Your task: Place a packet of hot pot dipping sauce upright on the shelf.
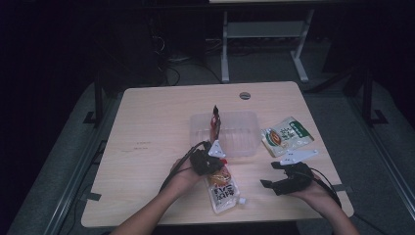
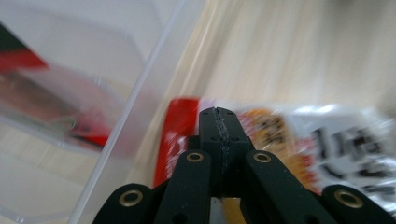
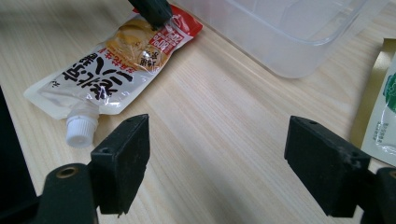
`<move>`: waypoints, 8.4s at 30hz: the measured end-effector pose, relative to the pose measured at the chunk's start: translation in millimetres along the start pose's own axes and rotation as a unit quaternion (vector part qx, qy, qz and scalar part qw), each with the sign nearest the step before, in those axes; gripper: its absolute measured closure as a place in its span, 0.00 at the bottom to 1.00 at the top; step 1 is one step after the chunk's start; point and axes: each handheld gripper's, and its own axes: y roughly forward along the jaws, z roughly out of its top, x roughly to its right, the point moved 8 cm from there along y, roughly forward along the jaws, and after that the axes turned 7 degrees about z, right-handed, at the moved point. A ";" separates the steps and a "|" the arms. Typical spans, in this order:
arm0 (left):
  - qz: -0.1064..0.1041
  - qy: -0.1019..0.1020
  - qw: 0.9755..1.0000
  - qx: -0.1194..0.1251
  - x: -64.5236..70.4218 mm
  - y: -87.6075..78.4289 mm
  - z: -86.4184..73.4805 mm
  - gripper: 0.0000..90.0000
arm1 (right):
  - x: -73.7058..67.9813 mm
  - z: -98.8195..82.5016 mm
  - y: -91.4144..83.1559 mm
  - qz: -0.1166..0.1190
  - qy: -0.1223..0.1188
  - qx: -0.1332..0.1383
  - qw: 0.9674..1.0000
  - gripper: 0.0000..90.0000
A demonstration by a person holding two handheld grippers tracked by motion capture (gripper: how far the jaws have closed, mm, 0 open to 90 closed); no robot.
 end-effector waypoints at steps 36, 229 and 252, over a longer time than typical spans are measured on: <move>-0.039 -0.073 0.995 -0.062 19.1 -56.6 -83.0 1.00 | 3.1 -0.9 -1.4 -0.004 0.004 -0.001 1.000 0.25; -0.078 -0.134 0.987 0.028 2.8 -87.6 -101.4 0.31 | -46.2 120.1 -18.7 0.200 -0.064 0.108 0.972 0.99; -0.085 -0.124 0.988 0.017 2.5 -85.5 -103.5 0.30 | 22.5 162.7 -25.2 0.152 -0.051 0.123 0.979 0.99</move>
